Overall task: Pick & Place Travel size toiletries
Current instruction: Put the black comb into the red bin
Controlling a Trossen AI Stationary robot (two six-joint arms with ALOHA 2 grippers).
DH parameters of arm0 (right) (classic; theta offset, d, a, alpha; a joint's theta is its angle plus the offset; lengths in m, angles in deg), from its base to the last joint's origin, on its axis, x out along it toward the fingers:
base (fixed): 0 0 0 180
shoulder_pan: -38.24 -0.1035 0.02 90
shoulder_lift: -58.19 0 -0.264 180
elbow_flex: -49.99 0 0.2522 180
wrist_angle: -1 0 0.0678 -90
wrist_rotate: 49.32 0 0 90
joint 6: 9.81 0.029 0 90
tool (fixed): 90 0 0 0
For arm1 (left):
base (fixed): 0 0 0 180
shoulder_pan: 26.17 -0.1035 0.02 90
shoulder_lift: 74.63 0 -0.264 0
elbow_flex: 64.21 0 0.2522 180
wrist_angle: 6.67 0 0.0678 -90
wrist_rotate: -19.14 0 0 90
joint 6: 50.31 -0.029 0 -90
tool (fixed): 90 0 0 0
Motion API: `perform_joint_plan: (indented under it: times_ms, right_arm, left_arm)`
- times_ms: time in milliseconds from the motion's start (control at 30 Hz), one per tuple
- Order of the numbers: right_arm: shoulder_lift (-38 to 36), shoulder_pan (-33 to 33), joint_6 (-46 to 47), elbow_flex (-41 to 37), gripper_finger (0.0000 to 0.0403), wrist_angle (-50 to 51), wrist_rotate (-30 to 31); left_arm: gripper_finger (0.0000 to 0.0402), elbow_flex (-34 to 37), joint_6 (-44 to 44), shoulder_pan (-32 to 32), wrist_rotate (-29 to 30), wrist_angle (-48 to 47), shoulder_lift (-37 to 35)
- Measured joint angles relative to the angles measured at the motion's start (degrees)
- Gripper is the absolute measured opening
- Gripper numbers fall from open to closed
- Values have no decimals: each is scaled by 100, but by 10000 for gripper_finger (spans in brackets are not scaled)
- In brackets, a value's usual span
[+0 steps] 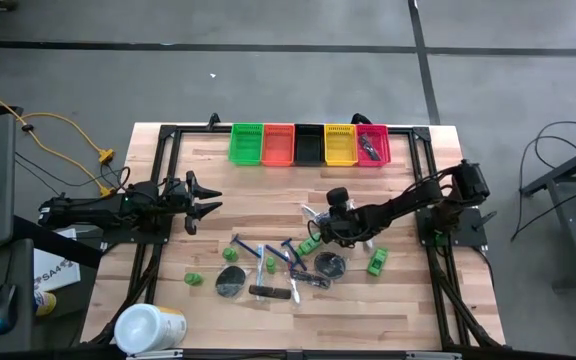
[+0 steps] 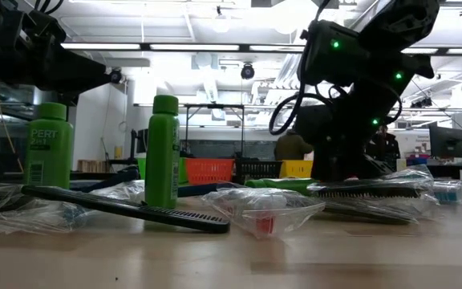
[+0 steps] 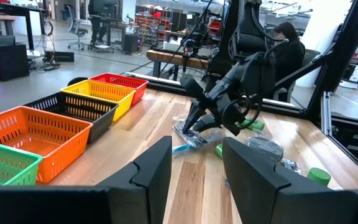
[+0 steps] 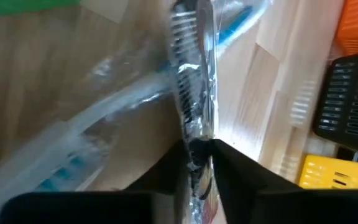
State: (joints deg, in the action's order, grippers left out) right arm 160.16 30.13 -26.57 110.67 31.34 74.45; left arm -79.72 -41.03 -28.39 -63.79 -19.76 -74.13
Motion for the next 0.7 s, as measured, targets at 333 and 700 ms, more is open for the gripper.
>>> perform_joint_plan:
  times_ms: [333,700]
  right_arm:
    - [-165,72,-6,117,11,85,68]
    - [-863,876,355,944,9,1503,712]
  left_arm:
    - [143,1,0,0,-2,2,0]
    - [143,-1,0,-2,-8,0,1]
